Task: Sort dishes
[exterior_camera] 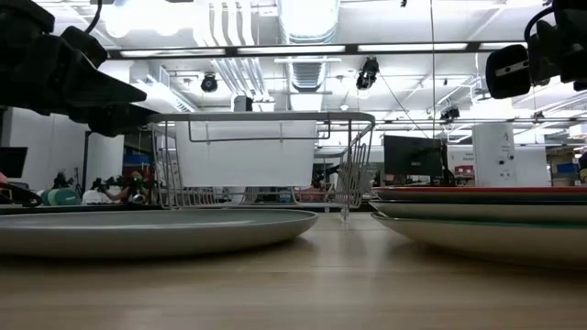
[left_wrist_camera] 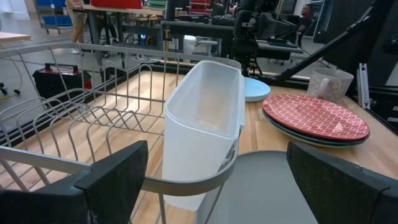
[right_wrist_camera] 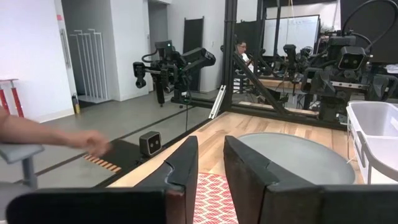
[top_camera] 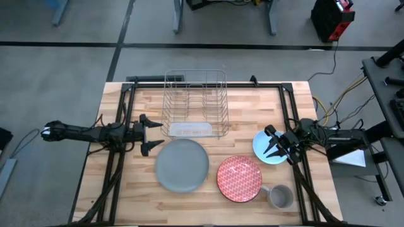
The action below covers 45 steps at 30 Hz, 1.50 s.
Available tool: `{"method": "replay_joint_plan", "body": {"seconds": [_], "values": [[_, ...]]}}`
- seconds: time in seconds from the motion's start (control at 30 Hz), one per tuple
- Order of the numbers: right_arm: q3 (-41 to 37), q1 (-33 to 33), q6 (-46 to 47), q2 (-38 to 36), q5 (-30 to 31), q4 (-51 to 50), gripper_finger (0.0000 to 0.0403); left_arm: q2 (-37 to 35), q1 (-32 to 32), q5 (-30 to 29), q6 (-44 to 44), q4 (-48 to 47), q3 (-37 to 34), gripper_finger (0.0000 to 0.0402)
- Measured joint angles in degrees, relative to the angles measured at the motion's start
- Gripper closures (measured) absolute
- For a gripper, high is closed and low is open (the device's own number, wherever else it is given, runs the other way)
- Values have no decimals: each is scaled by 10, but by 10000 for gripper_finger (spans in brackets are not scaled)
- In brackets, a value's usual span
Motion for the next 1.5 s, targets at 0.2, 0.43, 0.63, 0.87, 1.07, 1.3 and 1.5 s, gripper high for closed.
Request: {"method": "replay_joint_plan", "body": {"seconds": [0.2, 0.43, 0.63, 0.87, 1.07, 1.3, 1.5], "values": [[0, -2, -150, 0, 50, -21, 351, 0, 0, 0, 0, 0, 0, 28], [0, -2, -441, 0, 76, -21, 360, 0, 0, 0, 100, -2, 0, 28], [0, -2, -462, 0, 76, -20, 354, 5, 0, 7, 91, 58, 0, 28], [0, -1, -409, 0, 76, -20, 342, 7, 0, 15, 33, 249, 0, 28], [0, -1, -371, 0, 76, -20, 335, 6, 0, 15, 65, 303, 0, 28], [0, -1, -433, 0, 76, -20, 332, 11, 0, 15, 54, 302, 0, 28], [0, -1, -449, 0, 76, -20, 345, 20, 0, 15, 54, 303, 0, 28]]}}
